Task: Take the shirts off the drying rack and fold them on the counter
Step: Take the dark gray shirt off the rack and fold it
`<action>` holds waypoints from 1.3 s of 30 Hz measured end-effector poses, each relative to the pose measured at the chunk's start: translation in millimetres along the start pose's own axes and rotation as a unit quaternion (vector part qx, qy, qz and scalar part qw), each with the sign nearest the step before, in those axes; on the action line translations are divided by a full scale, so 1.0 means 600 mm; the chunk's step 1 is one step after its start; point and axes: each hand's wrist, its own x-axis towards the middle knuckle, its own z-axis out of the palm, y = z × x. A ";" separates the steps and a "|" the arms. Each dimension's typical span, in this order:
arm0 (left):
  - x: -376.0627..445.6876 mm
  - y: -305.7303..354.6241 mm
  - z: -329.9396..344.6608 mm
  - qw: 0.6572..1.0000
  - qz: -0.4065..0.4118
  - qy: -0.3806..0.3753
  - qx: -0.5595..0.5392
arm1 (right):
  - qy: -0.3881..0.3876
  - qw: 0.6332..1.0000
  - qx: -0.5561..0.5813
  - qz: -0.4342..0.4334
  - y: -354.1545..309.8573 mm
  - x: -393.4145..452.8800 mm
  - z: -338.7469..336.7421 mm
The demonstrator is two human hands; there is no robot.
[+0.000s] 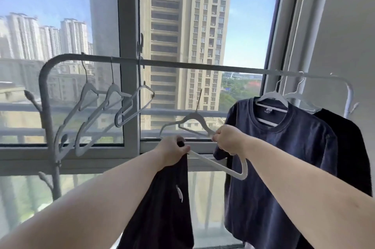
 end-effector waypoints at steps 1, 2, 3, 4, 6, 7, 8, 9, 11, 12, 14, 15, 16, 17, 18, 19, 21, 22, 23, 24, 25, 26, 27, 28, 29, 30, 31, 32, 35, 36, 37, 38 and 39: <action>0.004 0.001 -0.007 1.000 0.007 0.008 0.004 | 0.014 1.000 -0.012 0.001 -0.019 0.004 -0.009; 0.007 0.003 -0.018 1.000 0.010 0.020 0.008 | 0.030 0.999 -0.023 0.000 -0.039 0.009 -0.018; 0.010 0.004 -0.029 0.999 0.009 0.030 0.008 | 0.046 0.999 -0.018 0.000 -0.057 0.011 -0.025; 0.012 0.004 -0.042 0.999 0.007 0.040 0.007 | 0.061 0.998 -0.007 -0.001 -0.076 0.013 -0.033; 0.015 0.002 -0.063 0.999 0.005 0.053 0.012 | 0.090 0.996 0.007 0.002 -0.107 0.017 -0.041; 0.015 0.002 -0.072 0.998 0.007 0.057 0.015 | 0.093 0.996 0.011 0.006 -0.121 0.020 -0.043; 0.014 0.000 -0.083 0.998 0.008 0.061 0.014 | 0.089 0.996 0.016 0.009 -0.136 0.024 -0.043; 0.013 -0.001 -0.092 0.998 0.009 0.065 0.009 | 0.082 0.996 0.023 0.012 -0.148 0.026 -0.043; 0.013 -0.004 -0.108 0.997 0.009 0.074 -0.008 | 0.066 0.997 0.030 0.015 -0.167 0.033 -0.041; 0.011 -0.009 -0.120 0.997 0.008 0.079 -0.017 | 0.053 0.998 0.025 0.010 -0.182 0.038 -0.036; 0.011 -0.010 -0.128 0.996 0.011 0.081 -0.033 | 0.023 1.000 0.008 -0.001 -0.191 0.042 -0.023; 0.009 -0.013 -0.131 0.996 0.014 0.082 -0.040 | 0.004 1.000 0.000 0.003 -0.195 0.043 -0.012; 0.006 -0.017 -0.133 0.996 0.016 0.081 -0.045 | -0.009 1.000 -0.014 0.009 -0.197 0.042 0.001; 0.004 -0.019 -0.133 0.995 0.019 0.078 -0.051 | -0.012 0.999 -0.029 0.014 -0.197 0.042 0.011; 0.001 -0.021 -0.132 0.996 0.020 0.074 -0.054 | -0.006 0.999 -0.043 0.019 -0.196 0.039 0.020; 0.000 -0.024 -0.133 0.996 0.021 0.069 -0.059 | 0.016 0.999 -0.047 0.021 -0.195 0.038 0.023; -0.003 -0.027 -0.135 0.995 0.021 0.063 -0.076 | 0.074 0.996 -0.038 0.012 -0.194 0.039 0.014; -0.003 -0.028 -0.135 0.994 0.017 0.061 -0.086 | 0.101 0.994 -0.035 0.007 -0.194 0.037 0.005; -0.003 -0.026 -0.135 0.994 0.011 0.059 -0.092 | 0.130 0.991 -0.030 0.005 -0.195 0.034 -0.009; -0.004 -0.023 -0.133 0.994 0.006 0.056 -0.095 | 0.147 0.989 -0.032 0.007 -0.196 0.030 -0.021; -0.003 -0.020 -0.131 0.994 0.004 0.053 -0.098 | 0.151 0.988 -0.042 0.007 -0.196 0.026 -0.031; -0.003 -0.015 -0.128 0.994 0.006 0.051 -0.101 | 0.151 0.987 -0.058 0.011 -0.193 0.021 -0.039; -0.003 -0.010 -0.124 0.993 0.008 0.053 -0.104 | 0.149 0.986 -0.075 0.016 -0.191 0.017 -0.044; -0.001 -0.005 -0.121 0.993 0.014 0.060 -0.105 | 0.145 0.985 -0.089 0.019 -0.187 0.013 -0.046; 0.001 0.002 -0.118 0.992 0.022 0.068 -0.101 | 0.136 0.985 -0.102 0.021 -0.179 0.010 -0.046; 0.003 0.008 -0.116 0.992 0.030 0.079 -0.097 | 0.127 0.985 -0.113 0.023 -0.171 0.008 -0.044; 0.004 0.019 -0.113 0.991 0.033 0.089 -0.097 | 0.119 0.985 -0.118 0.028 -0.160 0.005 -0.042; 0.005 0.030 -0.112 0.988 0.030 0.103 -0.107 | 0.115 0.986 -0.117 0.033 -0.146 0.001 -0.042; 0.013 0.062 -0.111 0.980 -0.037 0.138 -0.138 | 0.111 0.989 -0.086 0.040 -0.101 -0.004 -0.054; 0.020 0.066 -0.115 0.977 -0.061 0.144 -0.143 | 0.112 0.991 -0.067 0.039 -0.090 -0.004 -0.056; 0.028 0.072 -0.117 0.975 -0.078 0.145 -0.147 | 0.114 0.992 -0.049 0.038 -0.077 -0.004 -0.060; 0.035 0.081 -0.115 0.973 -0.089 0.148 -0.151 | 0.111 0.992 -0.039 0.036 -0.061 -0.005 -0.065; 0.041 0.087 -0.115 0.971 -0.102 0.149 -0.154 | 0.106 0.993 -0.033 0.033 -0.051 -0.006 -0.067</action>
